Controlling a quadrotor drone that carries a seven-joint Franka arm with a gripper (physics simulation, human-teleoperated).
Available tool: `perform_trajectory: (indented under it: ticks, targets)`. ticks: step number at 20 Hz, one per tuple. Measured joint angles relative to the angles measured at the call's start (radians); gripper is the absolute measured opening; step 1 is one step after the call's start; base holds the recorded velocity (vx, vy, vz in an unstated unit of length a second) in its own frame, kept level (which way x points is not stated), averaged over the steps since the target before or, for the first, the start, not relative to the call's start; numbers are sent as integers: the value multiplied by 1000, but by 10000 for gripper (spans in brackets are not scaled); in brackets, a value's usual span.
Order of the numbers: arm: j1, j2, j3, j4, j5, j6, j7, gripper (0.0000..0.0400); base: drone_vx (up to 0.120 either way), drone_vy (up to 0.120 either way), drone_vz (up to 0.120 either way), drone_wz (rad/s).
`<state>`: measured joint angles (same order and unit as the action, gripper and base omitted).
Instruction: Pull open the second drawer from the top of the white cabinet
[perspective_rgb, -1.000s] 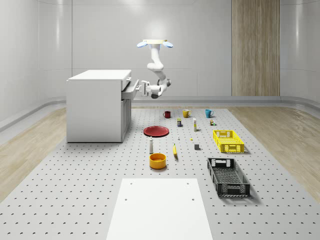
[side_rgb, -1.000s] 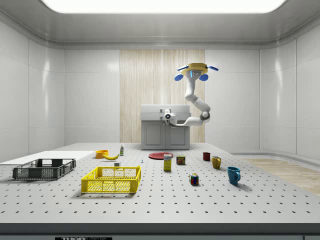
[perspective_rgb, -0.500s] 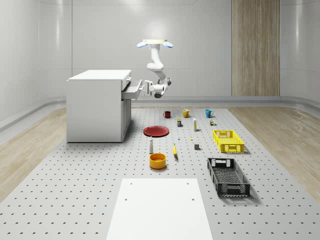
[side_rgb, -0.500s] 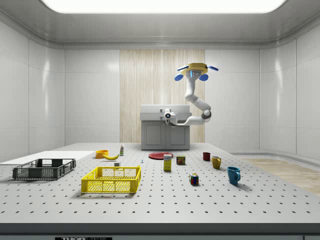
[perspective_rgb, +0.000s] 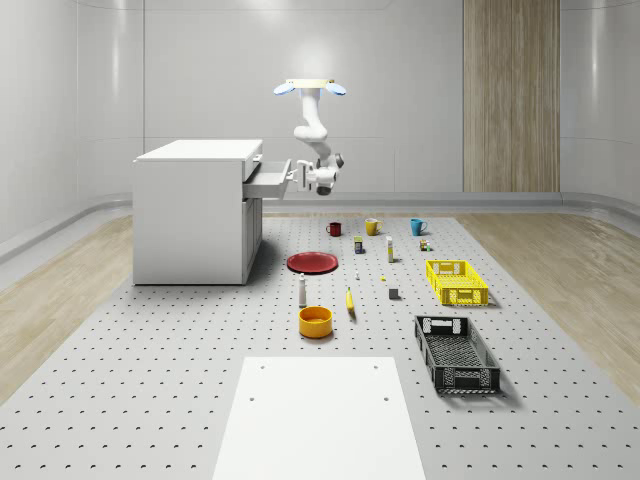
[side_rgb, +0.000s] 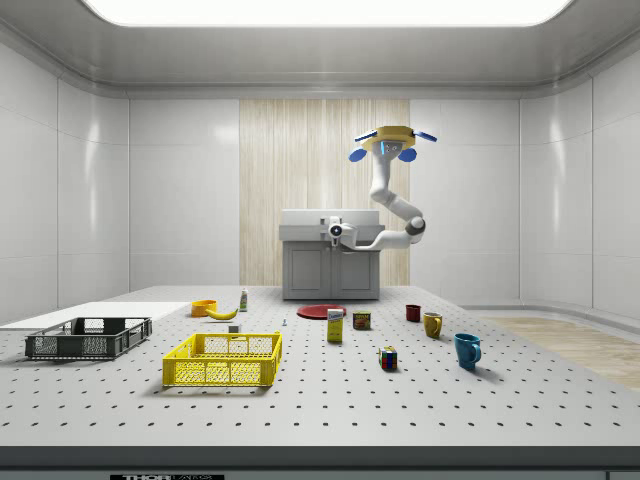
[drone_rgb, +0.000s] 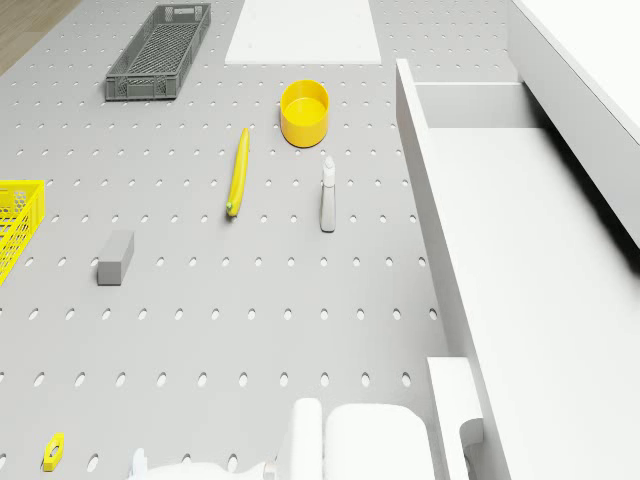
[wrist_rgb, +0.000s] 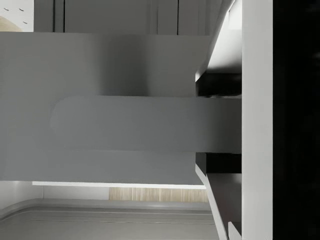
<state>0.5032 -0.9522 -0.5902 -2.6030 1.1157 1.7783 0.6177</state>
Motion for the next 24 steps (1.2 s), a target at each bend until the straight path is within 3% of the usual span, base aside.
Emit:
perform_trajectory:
  ticks: [1, 2, 5, 8, 11, 16, 19, 20, 21, 24]
  targets:
    - [-1, -4, -13, 5, -14, -9, 18, 139, 0, 0, 0, 0]
    - [3, -27, -22, 21, -55, -13, 48, 203, 0, 0, 0, 0]
    - [14, -34, -56, 30, -85, -22, 64, 191, 0, 0, 0, 0]
    - [24, -40, -79, 35, -94, -26, 67, 243, 0, 0, 0, 0]
    - [33, -46, -93, 38, -100, -25, 68, 273, 0, 120, 0, 0]
    - [48, -56, -107, 39, -109, -17, 72, 292, 0, 120, 0, 0]
    - [56, -62, -112, 38, -114, -12, 75, 296, 0, 0, 0, 0]
    - [56, -60, -117, 36, -115, -7, 43, 316, 0, 0, 0, 0]
    - [56, -55, -122, 36, -119, -11, 70, 329, 0, 0, 0, 0]
    - [67, -68, -123, 37, -125, -2, 87, 314, 0, 0, 0, 0]
